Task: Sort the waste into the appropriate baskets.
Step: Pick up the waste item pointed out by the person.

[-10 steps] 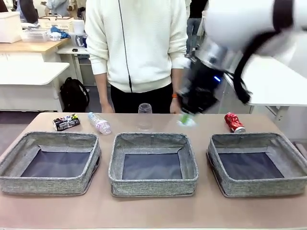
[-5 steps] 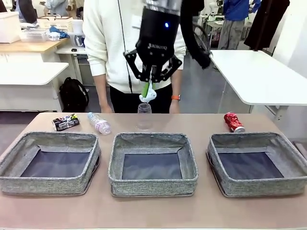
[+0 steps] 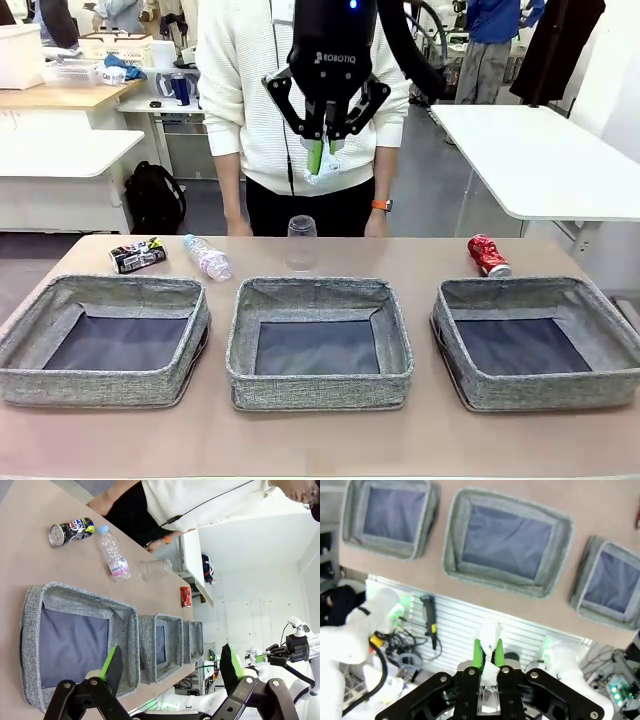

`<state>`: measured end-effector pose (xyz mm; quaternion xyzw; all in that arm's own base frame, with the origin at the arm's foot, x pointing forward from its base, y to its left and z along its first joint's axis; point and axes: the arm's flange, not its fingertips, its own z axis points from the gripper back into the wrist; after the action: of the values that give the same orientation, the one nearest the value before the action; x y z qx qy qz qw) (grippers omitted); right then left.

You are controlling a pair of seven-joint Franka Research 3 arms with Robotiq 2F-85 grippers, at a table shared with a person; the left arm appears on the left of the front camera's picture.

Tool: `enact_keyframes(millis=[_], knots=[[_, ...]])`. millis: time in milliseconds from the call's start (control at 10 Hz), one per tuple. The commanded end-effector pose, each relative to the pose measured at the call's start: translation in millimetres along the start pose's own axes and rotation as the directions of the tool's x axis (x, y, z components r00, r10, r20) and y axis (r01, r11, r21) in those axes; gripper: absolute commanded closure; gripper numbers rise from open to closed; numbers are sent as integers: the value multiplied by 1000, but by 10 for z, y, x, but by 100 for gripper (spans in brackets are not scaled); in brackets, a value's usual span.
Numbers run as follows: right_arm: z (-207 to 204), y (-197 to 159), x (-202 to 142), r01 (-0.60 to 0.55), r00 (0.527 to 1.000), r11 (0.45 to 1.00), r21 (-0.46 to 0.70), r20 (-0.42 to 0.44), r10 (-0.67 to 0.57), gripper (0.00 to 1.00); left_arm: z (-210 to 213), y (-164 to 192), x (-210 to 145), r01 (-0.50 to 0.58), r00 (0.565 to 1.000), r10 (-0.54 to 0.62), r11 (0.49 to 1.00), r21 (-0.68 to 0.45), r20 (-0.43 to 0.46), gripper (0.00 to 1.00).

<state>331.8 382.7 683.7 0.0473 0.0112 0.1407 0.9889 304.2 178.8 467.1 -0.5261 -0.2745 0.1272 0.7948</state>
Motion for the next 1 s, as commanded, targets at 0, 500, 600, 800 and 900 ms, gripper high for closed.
enact_keyframes(millis=[0, 500, 600, 800, 900], knots=[[198, 80, 1, 30, 999, 999, -23, 29, -29, 91, -5, -11, -2, 19, 1000, -19, 1000, -18, 10, 0], [443, 54, -30, 15, 996, 1000, 9, 90, -15, 91, -5, -11, -2, 19, 1000, -19, 1000, -18, 10, 0], [443, 54, -30, 15, 996, 1000, 9, 90, -15, 91, -5, -11, -2, 19, 1000, -19, 1000, -18, 10, 0], [443, 54, -30, 15, 996, 1000, 9, 90, -15, 91, -5, -11, -2, 19, 1000, -19, 1000, -18, 10, 0], [443, 54, -30, 15, 996, 1000, 9, 90, -15, 91, -5, -11, -2, 19, 1000, -19, 1000, -18, 10, 0]])
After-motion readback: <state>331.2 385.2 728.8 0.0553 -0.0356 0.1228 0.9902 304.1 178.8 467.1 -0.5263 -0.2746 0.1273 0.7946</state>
